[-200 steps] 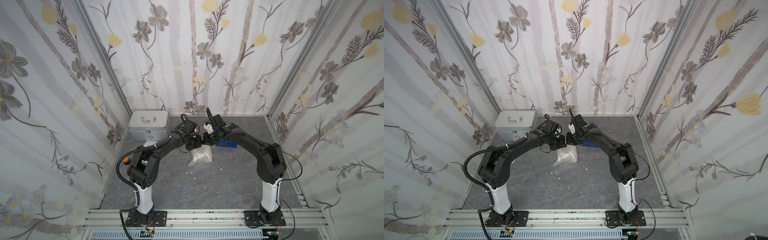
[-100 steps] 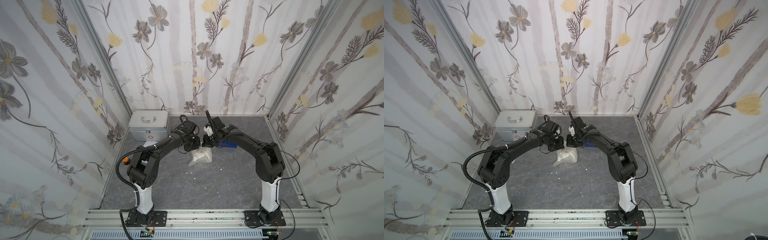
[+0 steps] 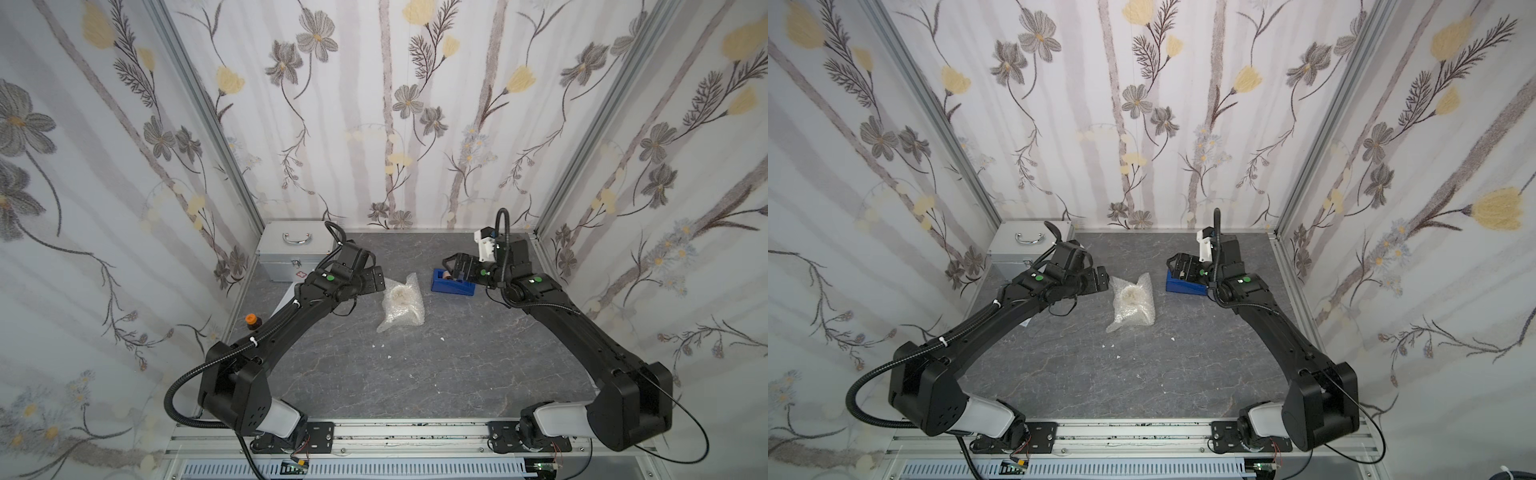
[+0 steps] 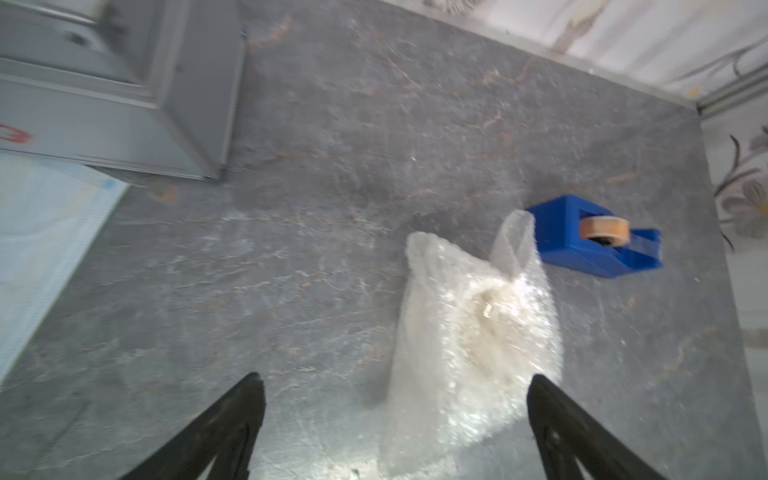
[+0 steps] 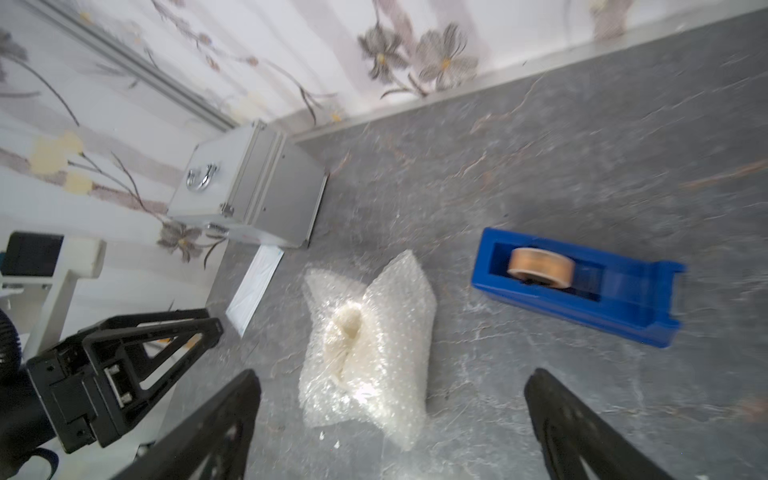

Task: Wrap mugs in bubble wrap
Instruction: Reset both arms

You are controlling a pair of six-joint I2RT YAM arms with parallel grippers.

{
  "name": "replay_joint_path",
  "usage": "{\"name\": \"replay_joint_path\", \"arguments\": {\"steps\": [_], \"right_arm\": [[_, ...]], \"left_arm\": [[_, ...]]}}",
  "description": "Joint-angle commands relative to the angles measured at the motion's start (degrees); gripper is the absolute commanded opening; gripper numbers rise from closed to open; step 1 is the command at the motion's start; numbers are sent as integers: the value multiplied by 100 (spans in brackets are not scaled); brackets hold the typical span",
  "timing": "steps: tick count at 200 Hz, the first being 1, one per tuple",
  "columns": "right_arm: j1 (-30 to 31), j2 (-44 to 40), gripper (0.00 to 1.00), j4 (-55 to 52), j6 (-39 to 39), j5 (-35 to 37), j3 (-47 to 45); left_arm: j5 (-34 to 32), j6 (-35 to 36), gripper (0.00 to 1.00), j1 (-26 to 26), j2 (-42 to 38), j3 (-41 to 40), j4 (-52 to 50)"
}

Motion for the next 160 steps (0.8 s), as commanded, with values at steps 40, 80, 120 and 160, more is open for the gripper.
{"name": "replay_joint_path", "arguments": {"steps": [40, 80, 120, 160], "right_arm": [[-1192, -2102, 100, 2965, -577, 2052, -2806], [-1487, -2900, 100, 4541, -1363, 3261, -4304], [-1729, -2348, 100, 6042, -1586, 3500, -5055], [-1878, -1151, 100, 8014, -1750, 3359, -5477]], "left_arm": [[-1916, 1182, 100, 779, -1368, -2328, 2092], [-1922, 2108, 100, 1303, -1663, -3608, 3806], [-1612, 2405, 100, 1803, -1202, -3804, 4910], [-1237, 2919, 100, 2163, -145, -4272, 6755]]}}
